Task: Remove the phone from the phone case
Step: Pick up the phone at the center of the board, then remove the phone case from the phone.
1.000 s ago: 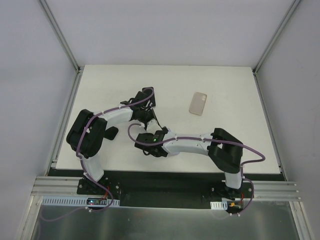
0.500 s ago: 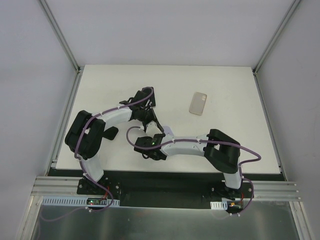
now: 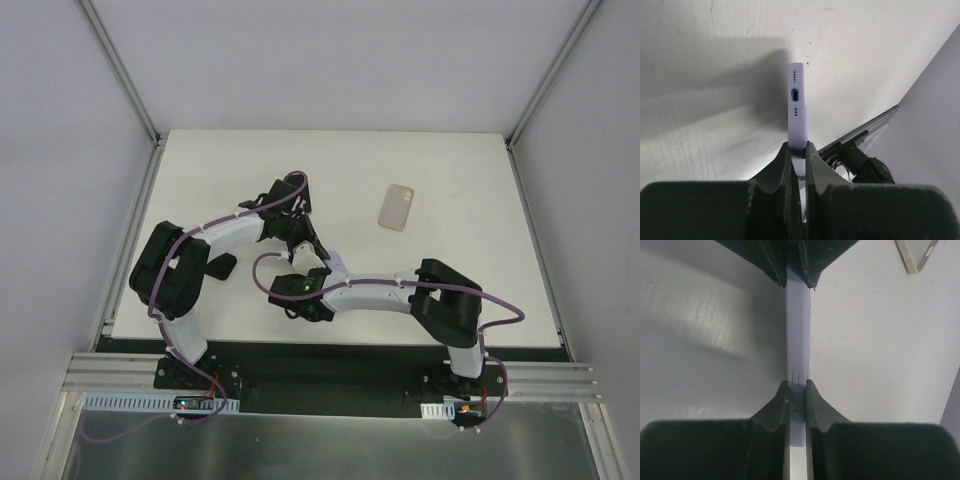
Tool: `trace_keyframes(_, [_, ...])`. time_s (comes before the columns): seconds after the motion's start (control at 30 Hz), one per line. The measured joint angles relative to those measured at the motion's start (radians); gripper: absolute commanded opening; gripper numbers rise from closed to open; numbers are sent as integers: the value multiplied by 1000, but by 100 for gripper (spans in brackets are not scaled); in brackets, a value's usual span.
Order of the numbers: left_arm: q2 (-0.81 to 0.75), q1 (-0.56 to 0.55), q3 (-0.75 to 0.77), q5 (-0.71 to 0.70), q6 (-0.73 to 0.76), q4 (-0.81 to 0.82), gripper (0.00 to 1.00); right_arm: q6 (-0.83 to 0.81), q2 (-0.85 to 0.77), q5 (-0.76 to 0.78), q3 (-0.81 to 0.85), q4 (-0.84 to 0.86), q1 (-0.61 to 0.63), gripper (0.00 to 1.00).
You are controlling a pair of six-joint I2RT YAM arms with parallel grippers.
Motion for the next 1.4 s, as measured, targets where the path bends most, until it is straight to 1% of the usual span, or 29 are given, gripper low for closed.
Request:
trace_keyframes(0.07, [-1, 0, 3, 2, 5, -3, 12, 4, -13, -10, -4, 5, -1, 1])
trace_keyframes(0.2, [-13, -1, 14, 15, 32, -10, 33, 7, -74, -52, -25, 21, -11, 1])
trace_keyframes(0.23, [-19, 0, 17, 18, 45, -12, 48, 6, -96, -63, -30, 24, -16, 1])
trace_keyframes(0.27, [-26, 0, 21, 21, 55, -14, 54, 6, -110, -69, -32, 24, -21, 1])
trace_keyframes(0.33, [-38, 1, 31, 26, 74, -26, 70, 6, -141, -79, -36, 29, -37, 1])
trace_keyframes(0.43, [-53, 6, 43, 29, 96, -34, 78, 6, -183, -110, -64, 62, -69, 1])
trace_keyframes(0.47, [-57, 8, 47, 32, 103, -35, 82, 7, -198, -126, -81, 76, -80, 1])
trace_keyframes(0.5, [-63, 13, 50, 31, 109, -35, 83, 7, -209, -139, -95, 85, -90, 1])
trace_keyframes(0.6, [-70, 24, 50, 31, 126, -42, 92, -3, -264, -197, -143, 166, -119, 1])
trace_keyframes(0.7, [-95, 64, 50, 53, 138, -52, 98, 3, -333, -274, -200, 213, -172, 1])
trace_keyframes(0.77, [-125, 98, 50, 63, 143, -52, 99, 6, -374, -327, -237, 240, -220, 1])
trace_keyframes(0.93, [-180, 159, 50, 87, 159, -51, 99, 8, -449, -436, -303, 305, -318, 1])
trace_keyframes(1.07, [-187, 167, 48, 107, 166, -46, 99, 16, -500, -528, -334, 356, -360, 1])
trace_keyframes(1.17, [-192, 167, 19, 141, 169, -8, 99, 39, -558, -627, -389, 437, -410, 1])
trace_keyframes(1.27, [-206, 167, -47, 192, 166, 53, 99, 77, -623, -724, -463, 522, -482, 1])
trace_keyframes(1.4, [-223, 167, -158, 291, 130, 198, 98, 132, -679, -851, -550, 640, -564, 1])
